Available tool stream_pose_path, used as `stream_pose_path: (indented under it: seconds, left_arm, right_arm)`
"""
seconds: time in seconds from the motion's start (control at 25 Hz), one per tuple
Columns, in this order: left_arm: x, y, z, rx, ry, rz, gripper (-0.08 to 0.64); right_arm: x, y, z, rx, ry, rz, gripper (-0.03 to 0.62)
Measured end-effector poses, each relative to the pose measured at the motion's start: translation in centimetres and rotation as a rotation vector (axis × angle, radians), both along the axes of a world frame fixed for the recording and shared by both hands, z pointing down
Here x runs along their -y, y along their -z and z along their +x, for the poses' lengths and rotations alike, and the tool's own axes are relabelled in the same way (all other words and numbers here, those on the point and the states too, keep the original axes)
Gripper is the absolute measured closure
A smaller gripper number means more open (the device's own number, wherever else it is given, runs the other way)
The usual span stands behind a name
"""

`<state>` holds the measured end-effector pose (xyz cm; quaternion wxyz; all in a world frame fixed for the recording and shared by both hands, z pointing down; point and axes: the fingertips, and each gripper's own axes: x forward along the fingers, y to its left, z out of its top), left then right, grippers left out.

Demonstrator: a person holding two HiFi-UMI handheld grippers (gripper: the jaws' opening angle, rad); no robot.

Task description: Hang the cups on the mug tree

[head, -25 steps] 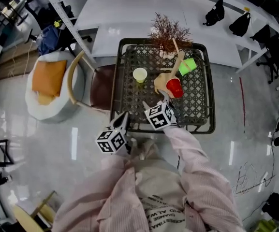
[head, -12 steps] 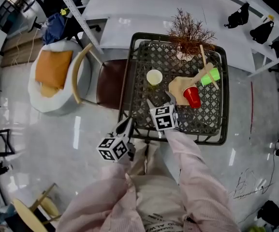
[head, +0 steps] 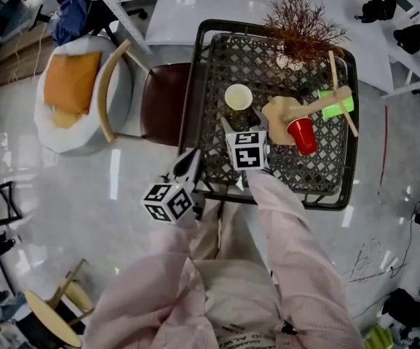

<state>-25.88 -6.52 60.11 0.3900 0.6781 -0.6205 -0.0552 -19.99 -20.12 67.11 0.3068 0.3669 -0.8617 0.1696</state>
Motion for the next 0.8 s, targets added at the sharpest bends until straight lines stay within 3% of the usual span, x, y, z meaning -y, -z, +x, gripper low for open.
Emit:
stream_pose_path:
  seconds: [0.36,0.8]
  left_arm:
    - [1.2,-1.5,-0.6,-0.01,0.01,-0.019,0.561]
    - [1.9,-2.4,0.2,-0.025,-0.018,-0.018,0.561]
  right_arm:
    - [3.1,-0.7,-0.9,0.012,-0.062,0.045,0.288]
    - [4.1,-0.6,-1.5,0.01,-0.047,0.06,0.304]
